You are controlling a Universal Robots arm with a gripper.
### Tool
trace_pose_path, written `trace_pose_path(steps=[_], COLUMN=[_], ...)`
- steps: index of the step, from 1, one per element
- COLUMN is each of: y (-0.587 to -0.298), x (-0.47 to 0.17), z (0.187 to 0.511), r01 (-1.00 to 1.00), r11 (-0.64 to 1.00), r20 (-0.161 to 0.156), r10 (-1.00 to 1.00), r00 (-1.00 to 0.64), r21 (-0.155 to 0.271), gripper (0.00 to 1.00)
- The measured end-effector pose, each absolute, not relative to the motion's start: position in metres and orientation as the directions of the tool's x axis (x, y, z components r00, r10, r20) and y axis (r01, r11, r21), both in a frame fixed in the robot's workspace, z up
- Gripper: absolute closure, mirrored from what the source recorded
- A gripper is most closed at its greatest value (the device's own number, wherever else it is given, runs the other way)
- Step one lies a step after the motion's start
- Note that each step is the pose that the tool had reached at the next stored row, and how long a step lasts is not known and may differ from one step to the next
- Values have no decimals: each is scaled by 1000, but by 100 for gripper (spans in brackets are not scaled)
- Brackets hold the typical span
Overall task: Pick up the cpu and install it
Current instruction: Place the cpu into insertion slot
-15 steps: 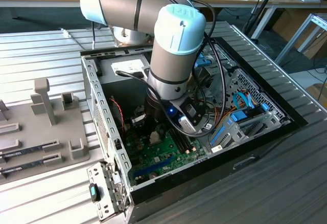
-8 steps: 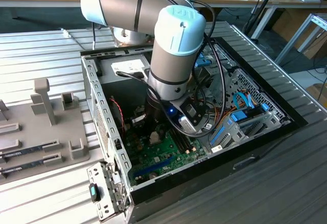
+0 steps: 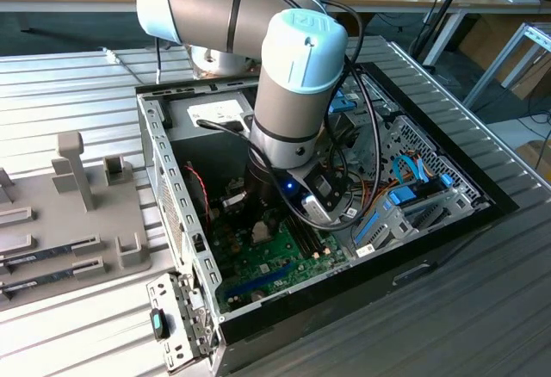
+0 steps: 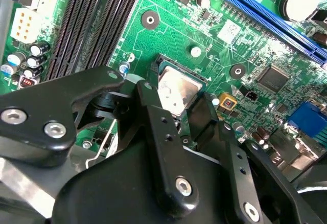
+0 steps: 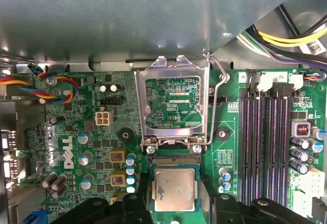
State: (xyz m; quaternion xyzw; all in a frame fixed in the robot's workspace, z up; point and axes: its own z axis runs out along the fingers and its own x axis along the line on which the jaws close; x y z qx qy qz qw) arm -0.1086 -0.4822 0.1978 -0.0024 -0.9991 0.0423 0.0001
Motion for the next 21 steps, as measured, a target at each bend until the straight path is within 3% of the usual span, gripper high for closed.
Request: trace_pose_path(steps=[2,21], y=[-482,-482], x=[-109,-113], z=[198,204], r01=[5,4], r11=[996,996], r20=[0,0], r10=[5,4], r00=[-1000,-1000], r21=[-85,-85], gripper=[45,45])
